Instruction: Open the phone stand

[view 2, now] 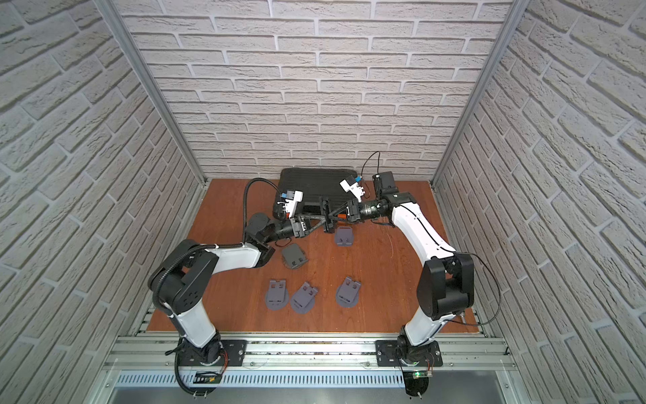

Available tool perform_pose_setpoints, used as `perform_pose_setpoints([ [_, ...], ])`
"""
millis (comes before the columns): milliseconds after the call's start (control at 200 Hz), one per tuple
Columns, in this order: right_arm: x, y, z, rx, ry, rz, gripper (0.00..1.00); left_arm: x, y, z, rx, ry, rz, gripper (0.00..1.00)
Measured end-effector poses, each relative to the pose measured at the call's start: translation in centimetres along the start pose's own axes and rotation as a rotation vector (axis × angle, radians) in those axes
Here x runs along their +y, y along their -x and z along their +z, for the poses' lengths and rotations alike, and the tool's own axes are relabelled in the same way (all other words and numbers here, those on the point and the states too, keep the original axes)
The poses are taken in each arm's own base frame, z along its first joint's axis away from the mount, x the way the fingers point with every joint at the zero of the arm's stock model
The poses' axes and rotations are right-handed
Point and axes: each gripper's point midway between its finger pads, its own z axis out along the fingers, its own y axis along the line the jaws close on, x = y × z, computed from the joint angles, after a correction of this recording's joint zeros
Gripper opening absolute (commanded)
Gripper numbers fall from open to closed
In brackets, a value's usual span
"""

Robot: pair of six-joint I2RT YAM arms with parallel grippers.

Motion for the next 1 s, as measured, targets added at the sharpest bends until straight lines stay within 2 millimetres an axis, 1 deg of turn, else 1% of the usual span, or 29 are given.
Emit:
perform_pose_setpoints([
  [265,0.00,0.30,0.06,0.000,0.007,-0.002,0.07,0.05,-0.19,0.06,0.006,-0.001,-0.003,0.92],
  [565,0.01,0.30,0.07,0.000,0.008,-0.012,0.07,0.20,-0.28,0.06,0.007,0.001,-0.006,0.85],
  [850,-0.21,0.27,0.23,0.006,0.026,-0.004,0.06,0.22,-0.31,0.05,0.009,0.001,-0.006,0.84],
  [1000,0.00,0.33,0.20,0.006,0.043,-0.013,0.07,0.20,-0.29,0.04,0.009,0.000,-0.005,0.84],
])
